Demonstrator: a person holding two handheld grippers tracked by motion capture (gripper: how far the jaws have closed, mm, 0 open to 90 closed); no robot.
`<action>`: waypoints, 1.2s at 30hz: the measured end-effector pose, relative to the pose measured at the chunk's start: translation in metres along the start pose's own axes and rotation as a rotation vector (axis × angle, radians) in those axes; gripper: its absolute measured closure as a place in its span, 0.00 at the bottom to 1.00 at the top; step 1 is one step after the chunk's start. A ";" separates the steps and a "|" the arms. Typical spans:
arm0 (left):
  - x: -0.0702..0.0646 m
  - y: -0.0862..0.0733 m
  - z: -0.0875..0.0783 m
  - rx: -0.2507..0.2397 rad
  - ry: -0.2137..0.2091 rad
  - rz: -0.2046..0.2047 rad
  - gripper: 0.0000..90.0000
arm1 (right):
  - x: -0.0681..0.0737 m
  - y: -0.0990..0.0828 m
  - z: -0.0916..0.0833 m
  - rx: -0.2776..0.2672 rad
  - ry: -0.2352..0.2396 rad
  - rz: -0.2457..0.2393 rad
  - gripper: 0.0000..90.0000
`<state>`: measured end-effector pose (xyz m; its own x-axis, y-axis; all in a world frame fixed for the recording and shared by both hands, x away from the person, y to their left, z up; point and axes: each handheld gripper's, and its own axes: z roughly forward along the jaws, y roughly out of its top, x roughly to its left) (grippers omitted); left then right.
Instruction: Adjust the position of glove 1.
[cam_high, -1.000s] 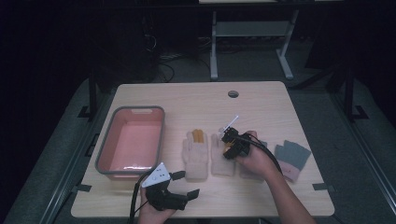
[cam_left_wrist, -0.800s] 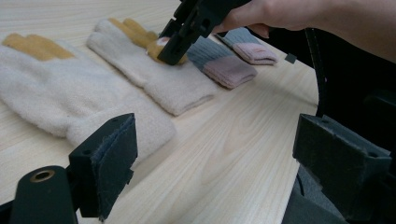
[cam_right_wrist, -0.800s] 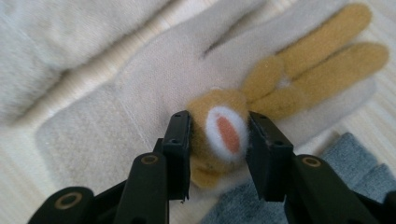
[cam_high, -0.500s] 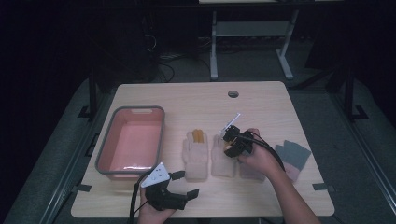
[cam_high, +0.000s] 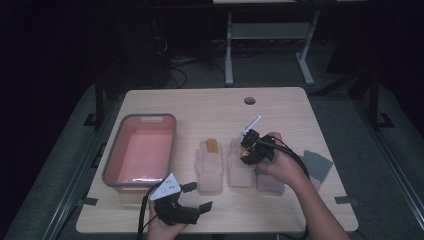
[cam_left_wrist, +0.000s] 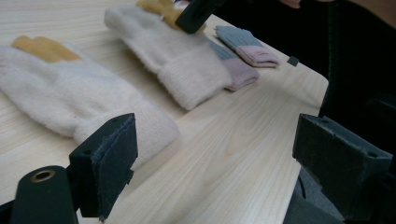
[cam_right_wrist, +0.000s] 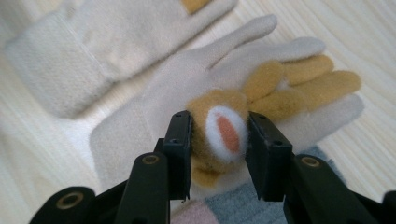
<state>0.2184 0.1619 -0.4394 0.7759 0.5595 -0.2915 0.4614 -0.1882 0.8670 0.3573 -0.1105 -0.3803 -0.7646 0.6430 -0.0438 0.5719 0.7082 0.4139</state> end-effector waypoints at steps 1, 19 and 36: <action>0.000 0.001 -0.001 -0.005 0.003 0.004 0.15 | 0.000 0.001 -0.003 -0.007 -0.001 -0.002 0.70; 0.001 0.002 -0.004 -0.017 0.019 0.000 0.15 | 0.023 0.030 -0.017 -0.064 0.028 -0.087 0.70; 0.002 0.002 -0.006 -0.024 0.023 -0.006 0.15 | 0.042 0.056 0.002 -0.068 0.084 -0.150 0.70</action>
<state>0.2184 0.1673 -0.4354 0.7631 0.5791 -0.2871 0.4551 -0.1659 0.8749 0.3576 -0.0431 -0.3606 -0.8636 0.5029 -0.0351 0.4301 0.7713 0.4692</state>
